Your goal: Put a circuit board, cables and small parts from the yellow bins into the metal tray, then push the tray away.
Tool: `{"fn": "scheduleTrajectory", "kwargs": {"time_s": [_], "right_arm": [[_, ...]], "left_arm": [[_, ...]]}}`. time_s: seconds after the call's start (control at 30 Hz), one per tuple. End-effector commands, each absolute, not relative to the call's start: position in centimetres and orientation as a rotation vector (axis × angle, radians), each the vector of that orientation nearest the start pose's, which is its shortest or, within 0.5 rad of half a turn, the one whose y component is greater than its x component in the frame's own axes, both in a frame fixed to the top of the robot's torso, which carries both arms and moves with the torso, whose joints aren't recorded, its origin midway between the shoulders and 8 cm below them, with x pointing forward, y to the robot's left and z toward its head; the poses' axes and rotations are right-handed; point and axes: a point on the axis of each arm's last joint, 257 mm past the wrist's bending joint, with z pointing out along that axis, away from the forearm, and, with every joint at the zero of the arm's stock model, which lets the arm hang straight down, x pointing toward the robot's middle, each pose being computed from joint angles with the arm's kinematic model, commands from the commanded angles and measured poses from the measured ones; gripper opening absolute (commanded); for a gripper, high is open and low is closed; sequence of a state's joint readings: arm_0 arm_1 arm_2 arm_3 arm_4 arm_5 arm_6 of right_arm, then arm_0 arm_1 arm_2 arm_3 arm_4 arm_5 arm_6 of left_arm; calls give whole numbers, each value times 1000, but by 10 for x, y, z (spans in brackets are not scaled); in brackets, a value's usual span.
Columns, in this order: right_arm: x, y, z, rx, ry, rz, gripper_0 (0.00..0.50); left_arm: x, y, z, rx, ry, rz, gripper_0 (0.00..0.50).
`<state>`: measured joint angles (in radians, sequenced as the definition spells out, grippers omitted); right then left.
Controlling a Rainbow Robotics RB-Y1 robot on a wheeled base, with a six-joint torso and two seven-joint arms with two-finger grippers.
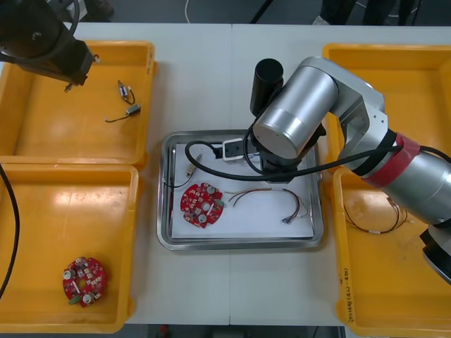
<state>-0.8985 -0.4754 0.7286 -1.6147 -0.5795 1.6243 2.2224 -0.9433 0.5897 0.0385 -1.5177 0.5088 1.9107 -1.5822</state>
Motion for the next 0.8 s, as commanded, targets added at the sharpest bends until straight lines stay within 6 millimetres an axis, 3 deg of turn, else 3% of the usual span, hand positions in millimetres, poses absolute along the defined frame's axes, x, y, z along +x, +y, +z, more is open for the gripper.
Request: {"fn": "scheduleTrajectory", "kwargs": {"time_s": [0.03,0.8], "right_arm": [[497,-77,-218,-1962,1905,-524,500],[494,-81,-213,-1926,1876,-584,500]], "left_arm": [[545,302,-48,125,2556,91,0],[545,299,-49,123,2559,86,0]]}}
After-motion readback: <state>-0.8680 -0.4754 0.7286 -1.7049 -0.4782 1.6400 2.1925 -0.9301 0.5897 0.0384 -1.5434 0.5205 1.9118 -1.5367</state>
